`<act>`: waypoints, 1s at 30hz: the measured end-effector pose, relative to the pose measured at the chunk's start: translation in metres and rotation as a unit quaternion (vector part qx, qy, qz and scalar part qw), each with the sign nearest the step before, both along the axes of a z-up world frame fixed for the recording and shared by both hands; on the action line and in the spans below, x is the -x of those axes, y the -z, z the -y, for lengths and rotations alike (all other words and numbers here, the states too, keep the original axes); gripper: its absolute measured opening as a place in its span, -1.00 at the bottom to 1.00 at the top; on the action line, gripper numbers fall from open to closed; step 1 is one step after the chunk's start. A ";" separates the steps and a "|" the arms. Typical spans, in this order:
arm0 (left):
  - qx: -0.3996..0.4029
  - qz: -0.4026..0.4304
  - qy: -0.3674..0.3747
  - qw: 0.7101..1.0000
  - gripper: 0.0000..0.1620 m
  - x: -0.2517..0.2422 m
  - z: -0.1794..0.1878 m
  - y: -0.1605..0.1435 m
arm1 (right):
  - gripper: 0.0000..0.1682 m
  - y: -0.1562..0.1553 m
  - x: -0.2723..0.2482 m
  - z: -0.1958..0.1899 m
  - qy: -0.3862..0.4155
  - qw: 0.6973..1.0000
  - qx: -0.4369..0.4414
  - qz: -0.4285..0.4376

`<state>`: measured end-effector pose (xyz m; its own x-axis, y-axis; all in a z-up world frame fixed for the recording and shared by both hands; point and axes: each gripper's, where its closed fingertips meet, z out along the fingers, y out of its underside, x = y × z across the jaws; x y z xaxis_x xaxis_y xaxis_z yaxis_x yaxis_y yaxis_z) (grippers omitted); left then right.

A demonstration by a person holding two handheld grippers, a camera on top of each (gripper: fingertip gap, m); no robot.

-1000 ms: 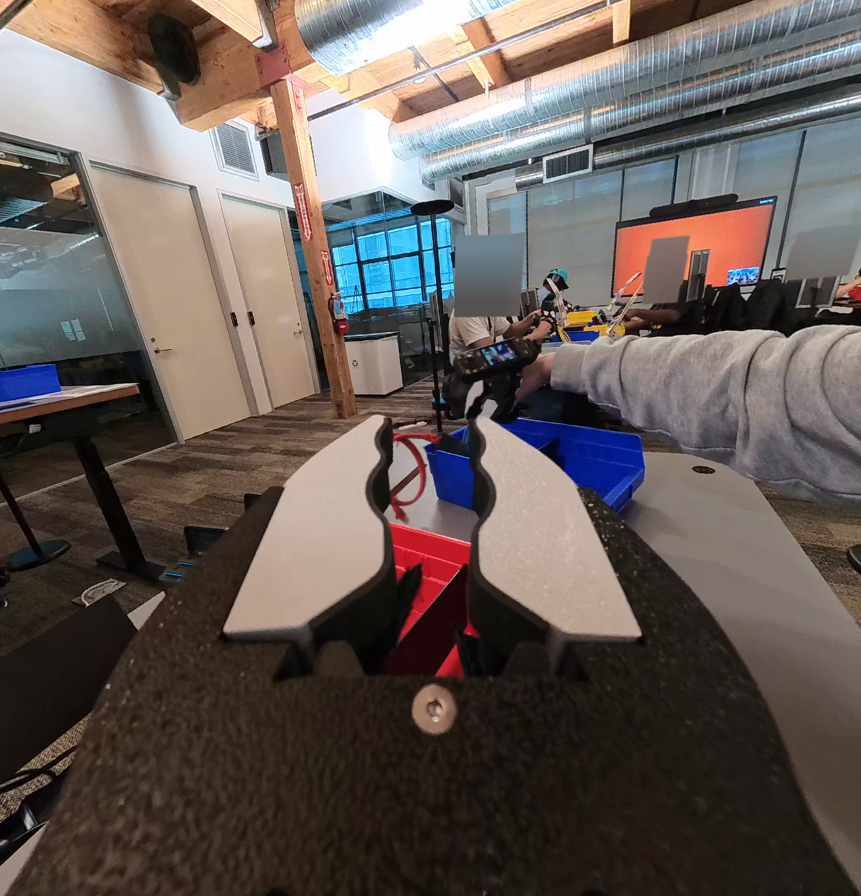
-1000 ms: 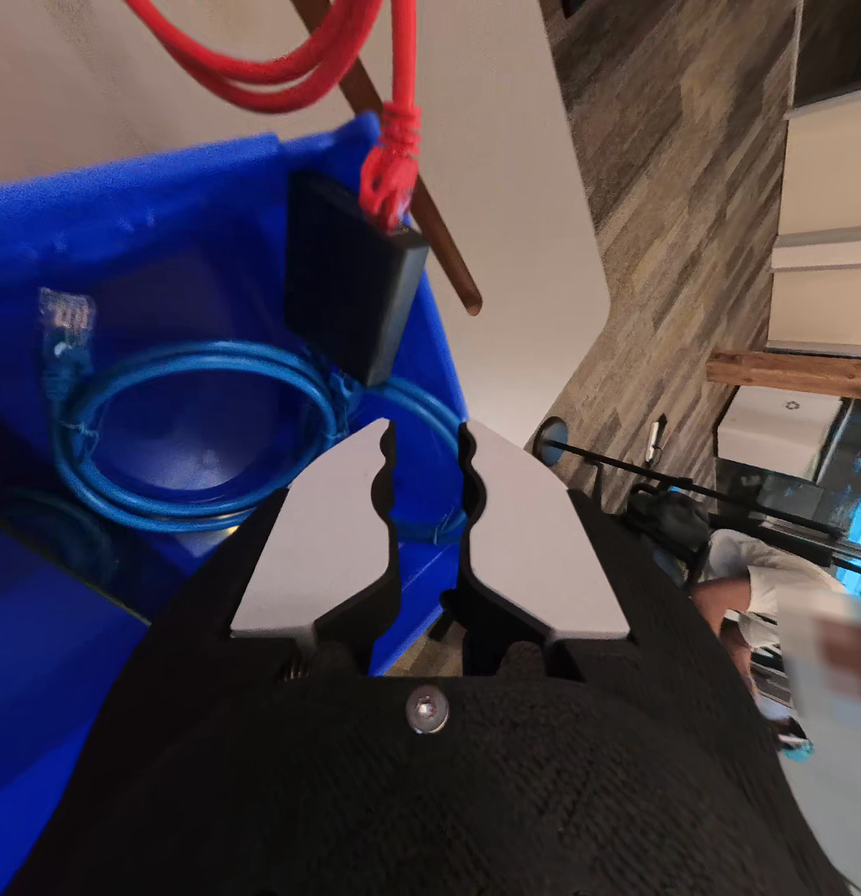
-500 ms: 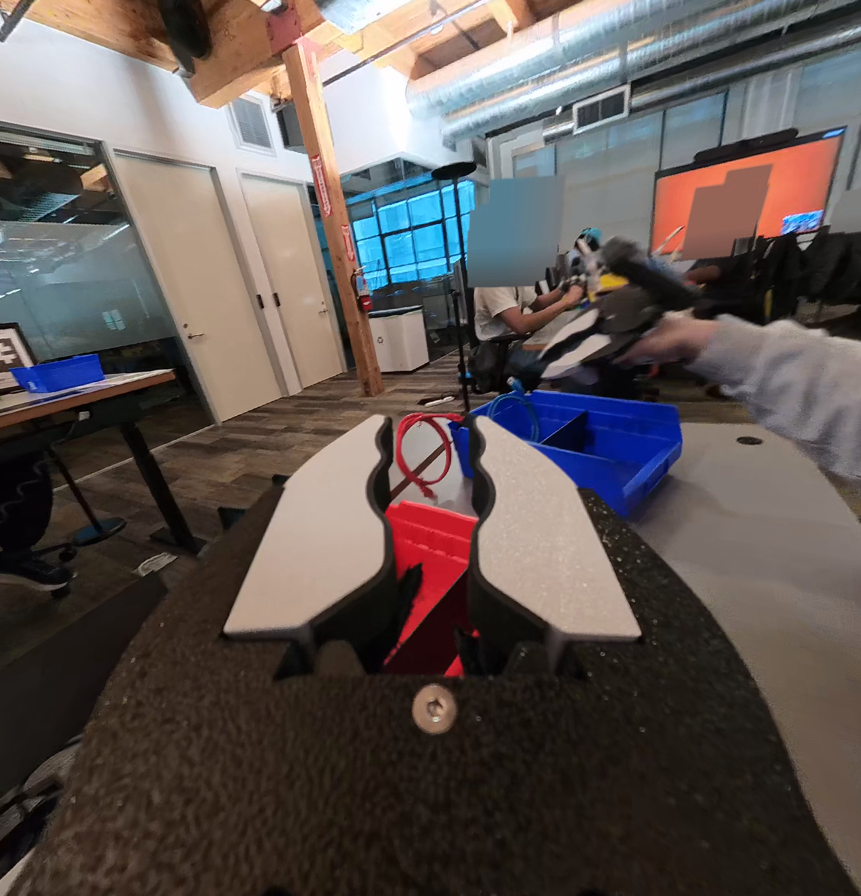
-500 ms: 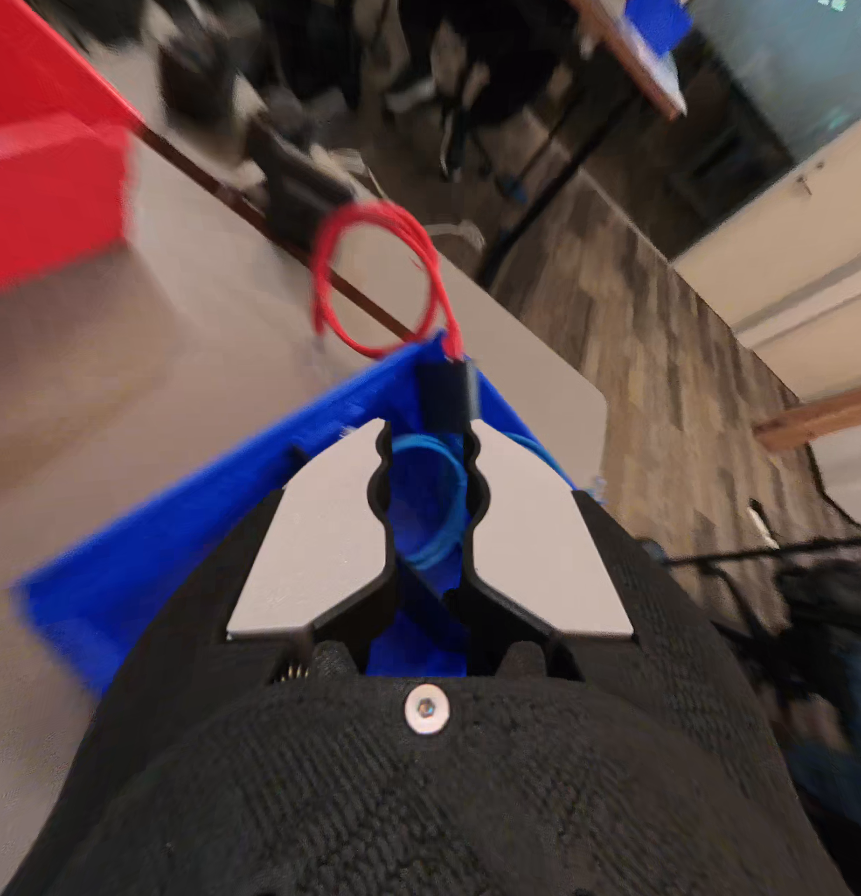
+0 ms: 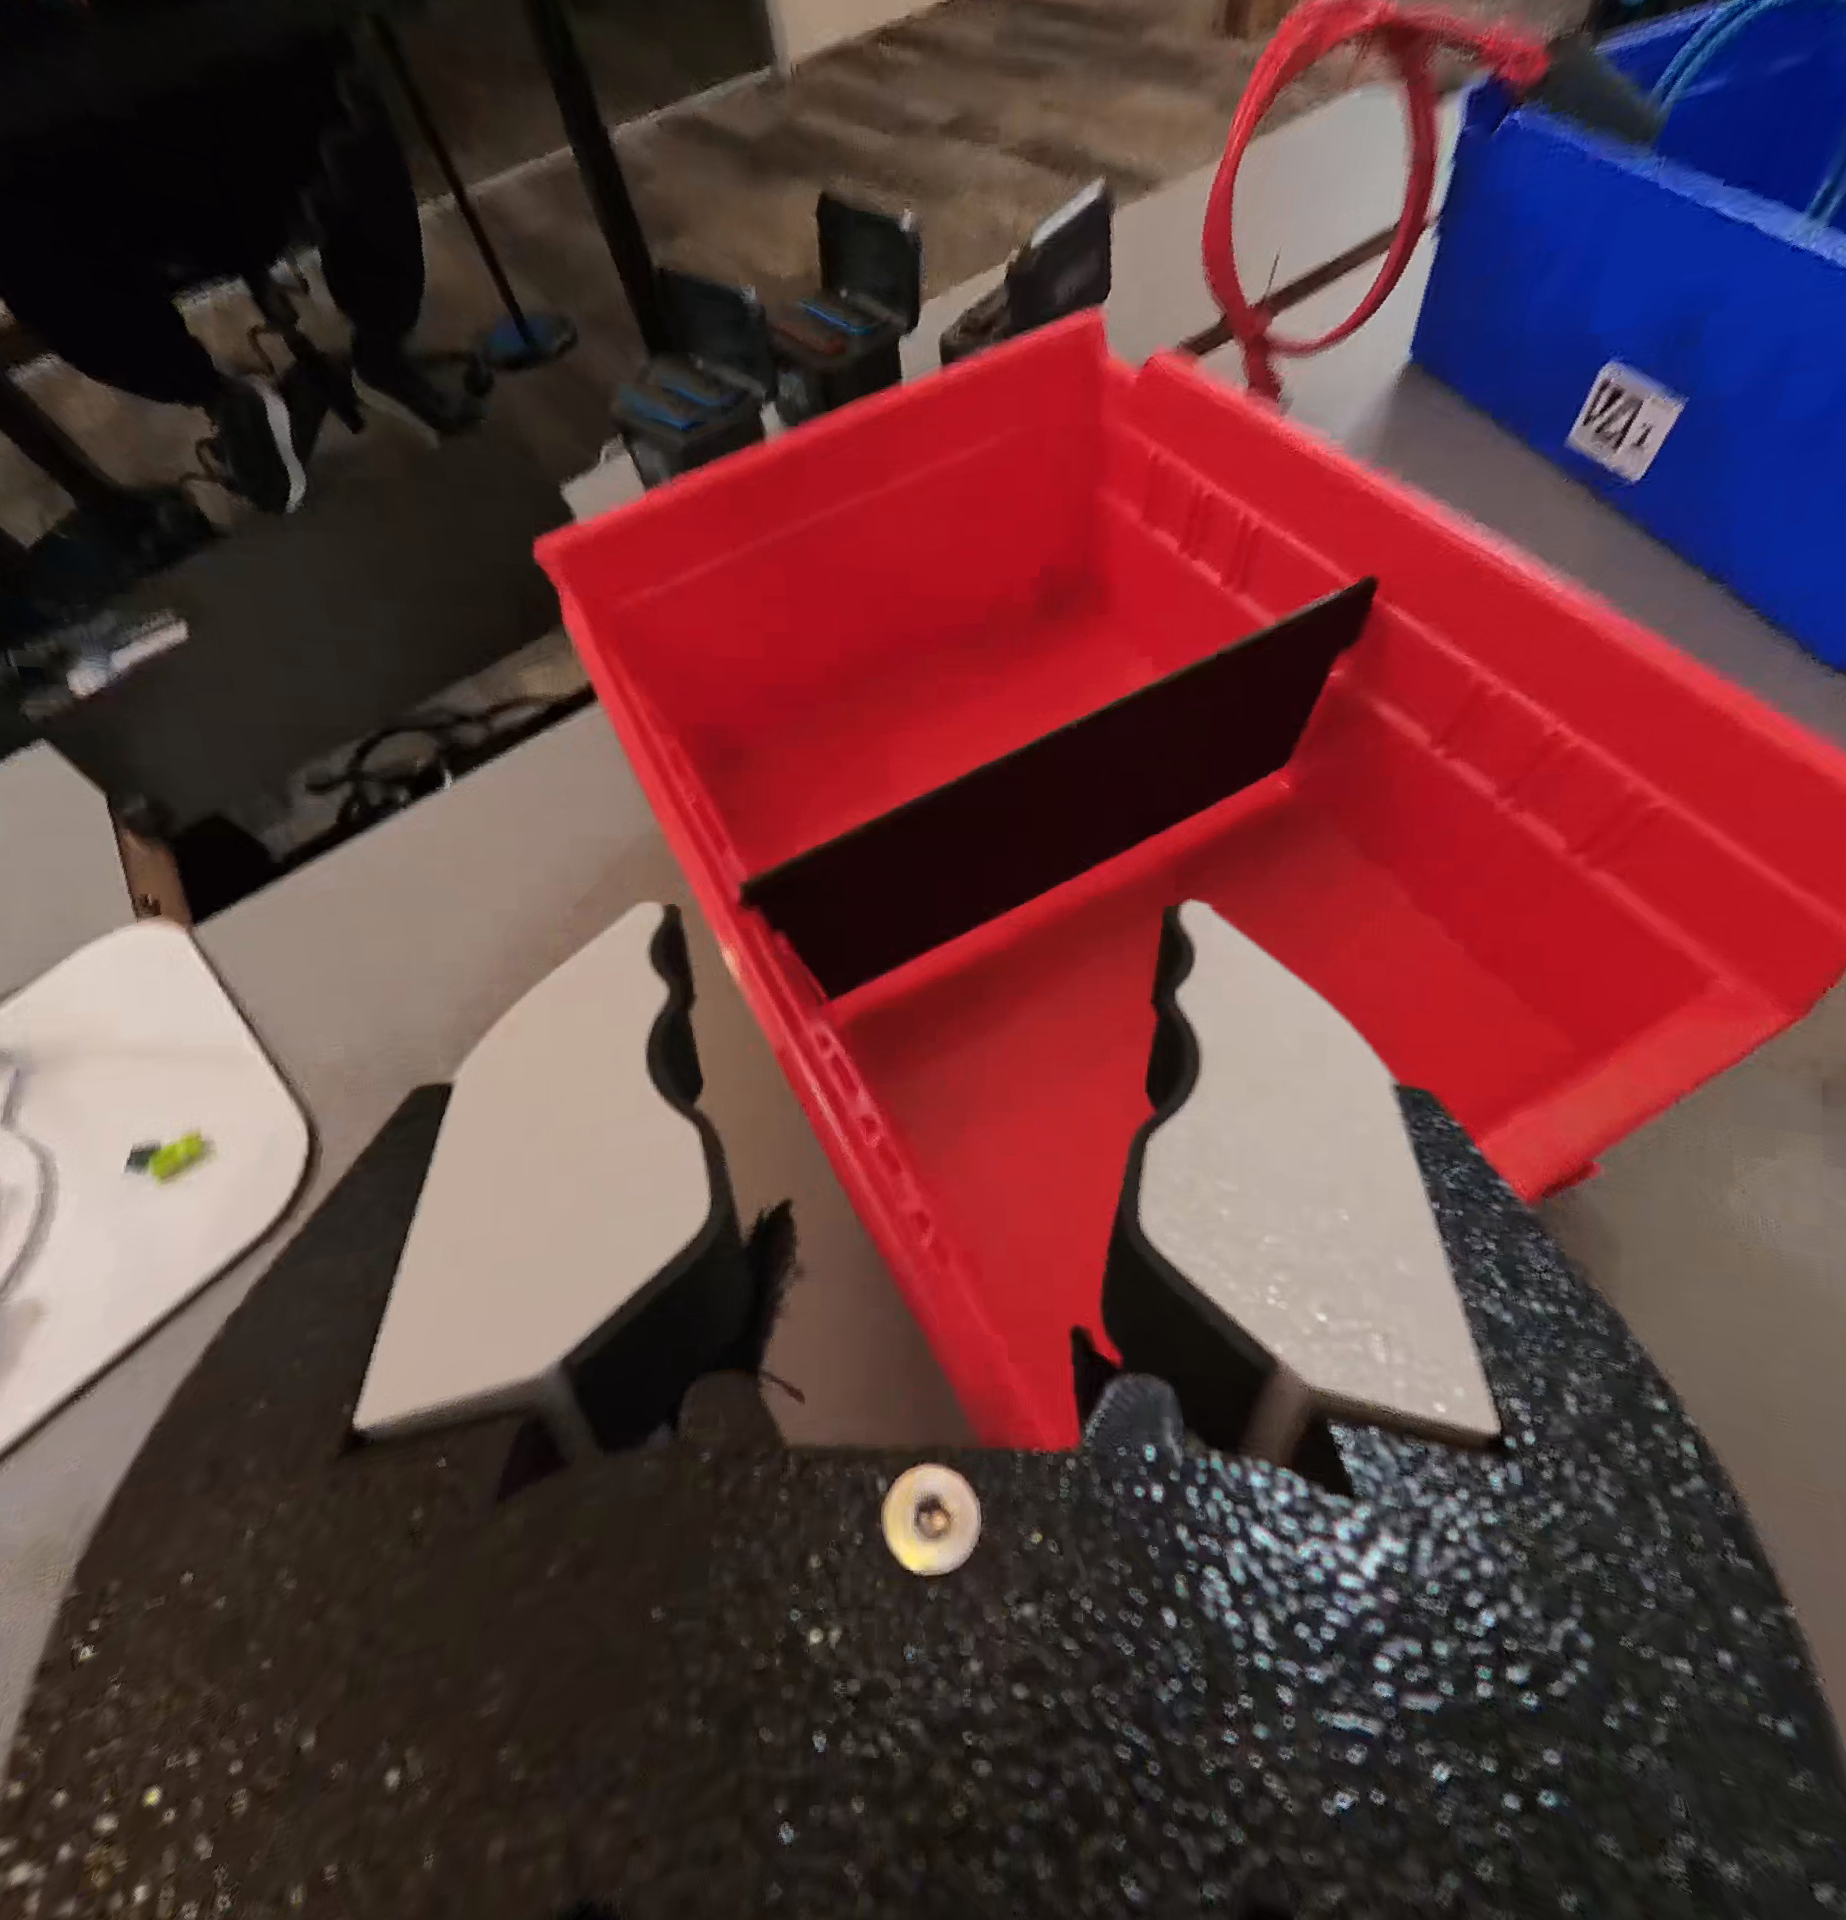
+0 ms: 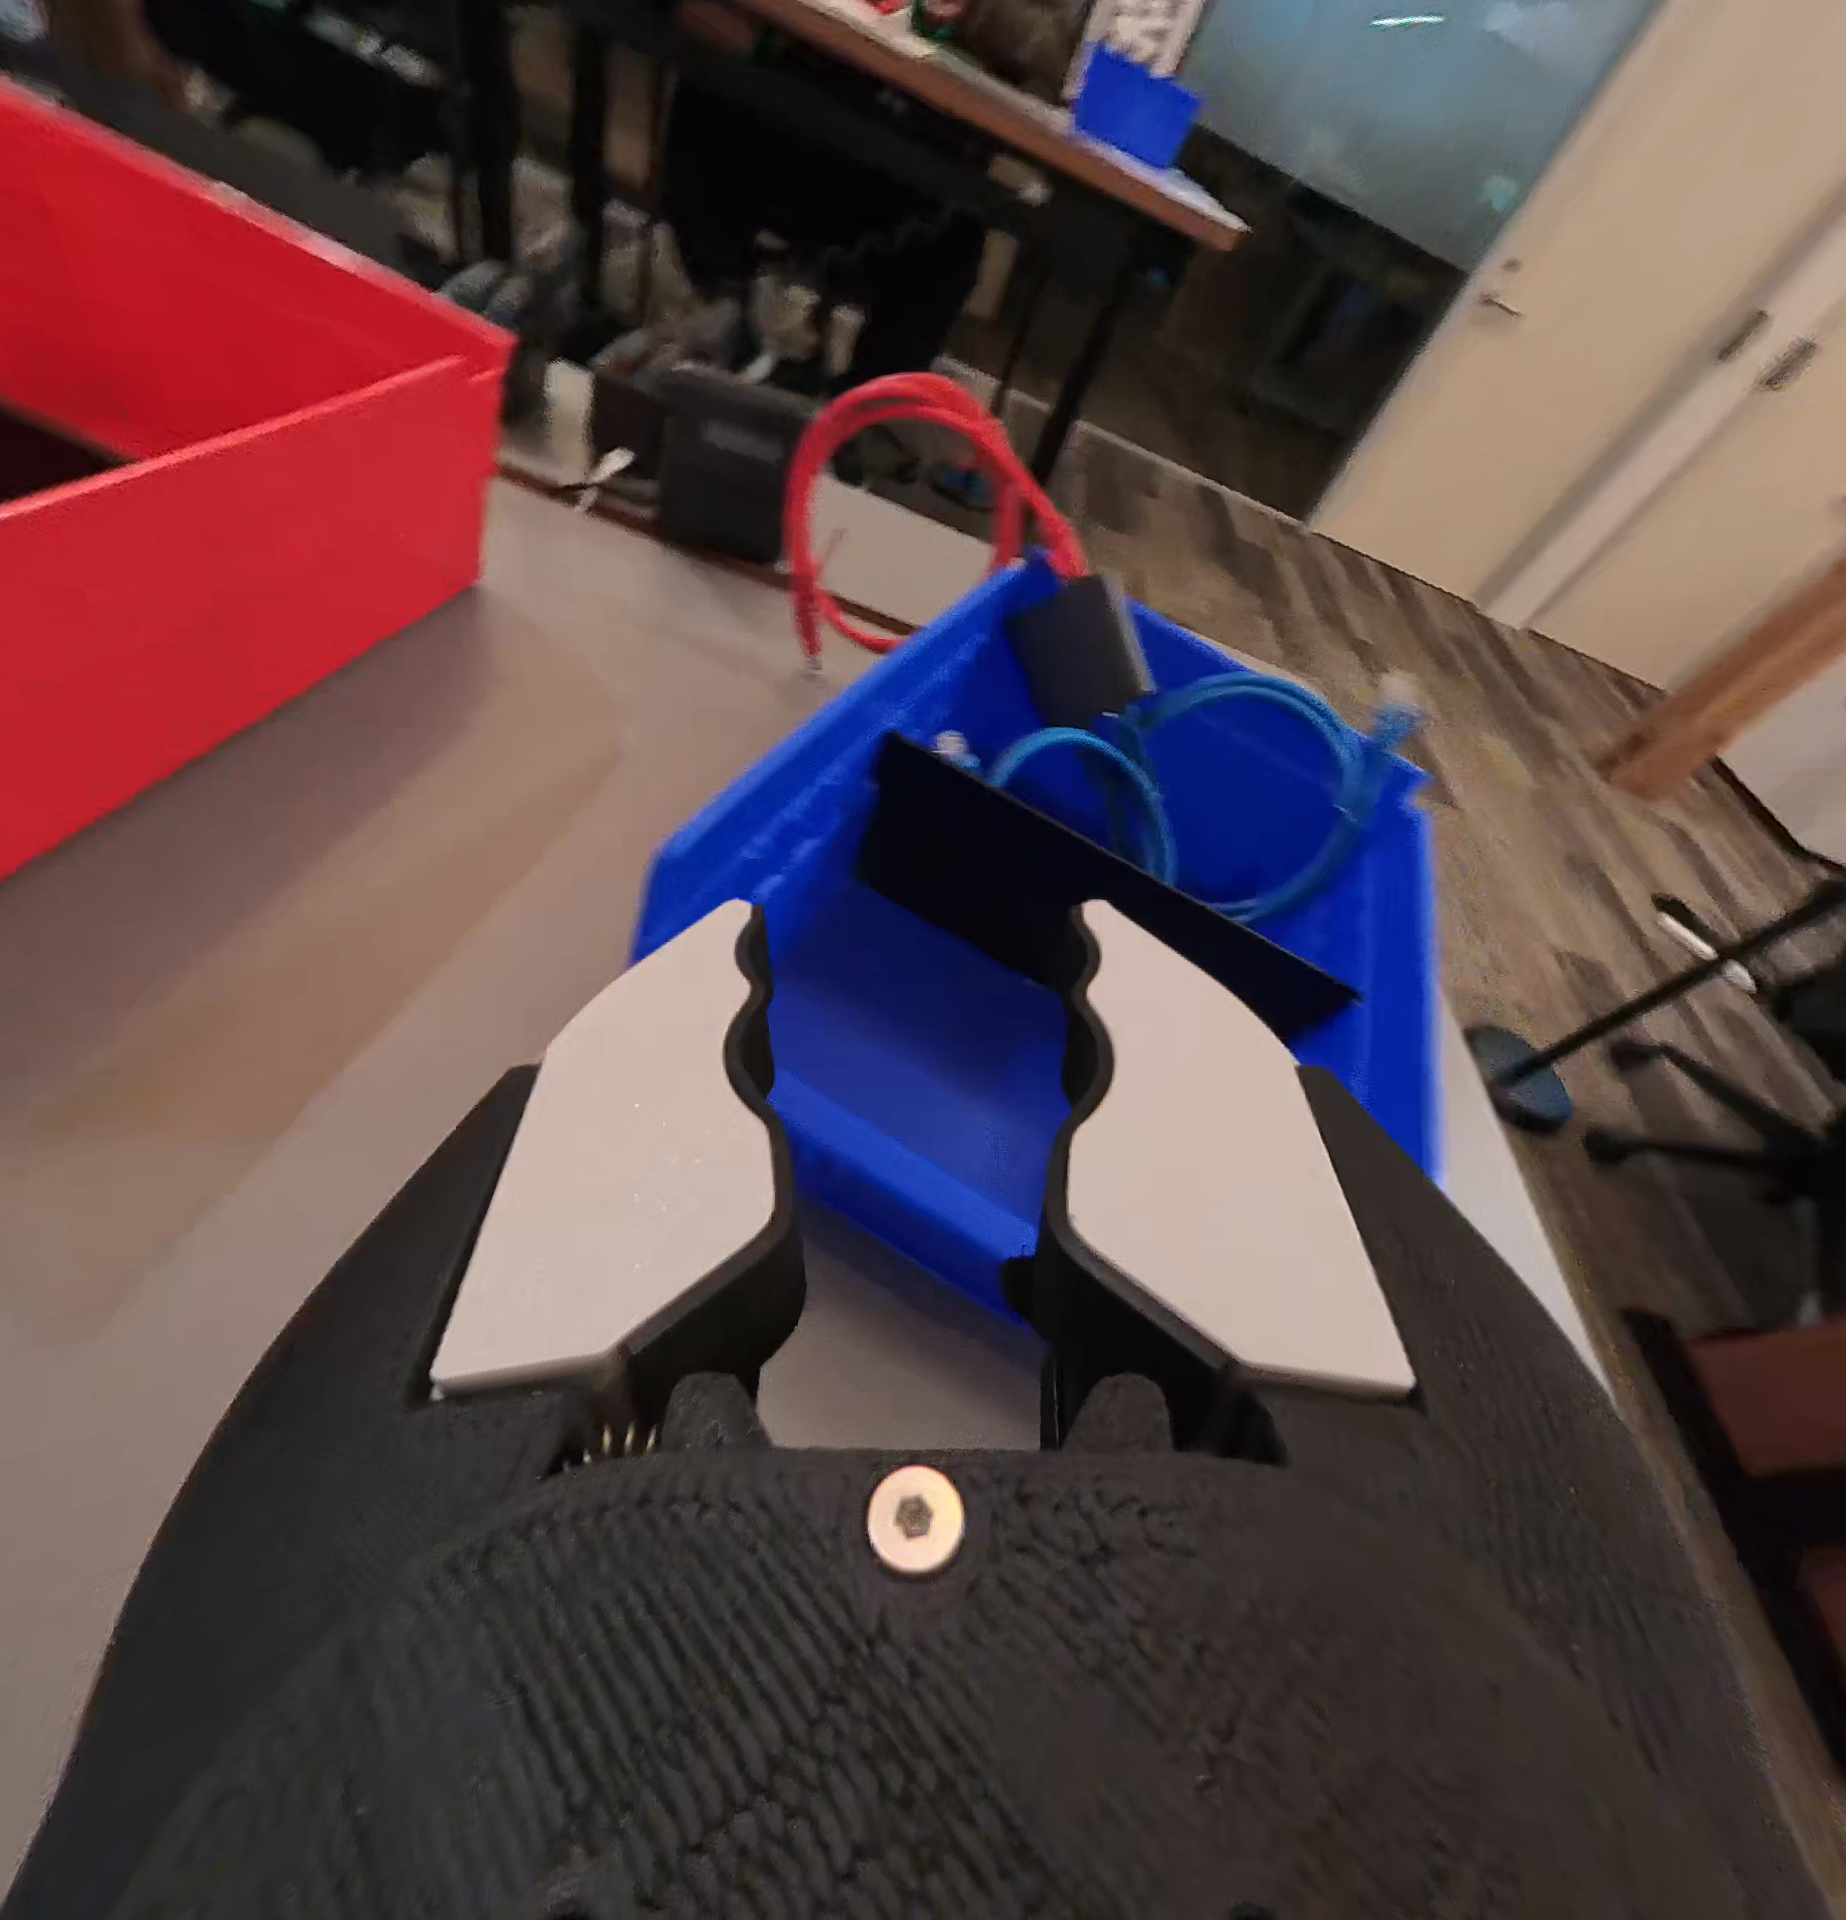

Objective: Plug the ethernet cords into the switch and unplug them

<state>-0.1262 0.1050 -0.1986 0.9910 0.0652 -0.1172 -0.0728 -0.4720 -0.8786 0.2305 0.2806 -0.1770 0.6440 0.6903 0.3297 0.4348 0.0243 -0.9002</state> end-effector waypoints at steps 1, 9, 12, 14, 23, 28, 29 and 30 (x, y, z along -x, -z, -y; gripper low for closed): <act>0.023 0.000 -0.013 1.000 0.06 0.003 0.005 0.009 | -0.37 -0.003 -0.013 -0.009 0.024 1.000 -0.002 -0.014; 0.152 0.051 -0.076 0.984 -0.10 0.002 0.020 0.061 | -0.37 0.020 -0.091 -0.073 0.162 0.984 0.075 -0.003; 0.206 -0.005 -0.103 0.973 -0.26 0.008 0.026 0.074 | -0.41 0.035 -0.107 -0.089 0.196 0.975 0.096 0.042; 0.231 -0.024 -0.115 0.966 -0.29 0.009 0.028 0.080 | -0.46 0.046 -0.112 -0.096 0.203 0.970 0.113 0.066; 0.223 -0.036 -0.142 0.964 -0.60 0.017 0.031 0.078 | -0.85 0.076 -0.114 -0.107 0.169 0.969 0.137 0.113; 0.148 0.016 -0.125 0.981 -0.93 0.015 0.032 0.064 | -0.92 0.074 -0.106 -0.099 0.151 0.976 0.142 0.066; 0.130 0.018 -0.120 0.984 -0.94 0.015 0.037 0.060 | -0.92 0.074 -0.105 -0.097 0.150 0.977 0.141 0.059; 0.117 0.027 -0.112 0.986 -0.95 0.013 0.043 0.058 | -0.93 0.074 -0.104 -0.095 0.151 0.977 0.141 0.051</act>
<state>-0.1388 0.0619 -0.2562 0.9600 0.2606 -0.1020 0.1005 -0.6612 -0.7434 0.3349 0.3752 -0.2506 0.8059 0.5469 0.2268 0.4715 -0.3610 -0.8046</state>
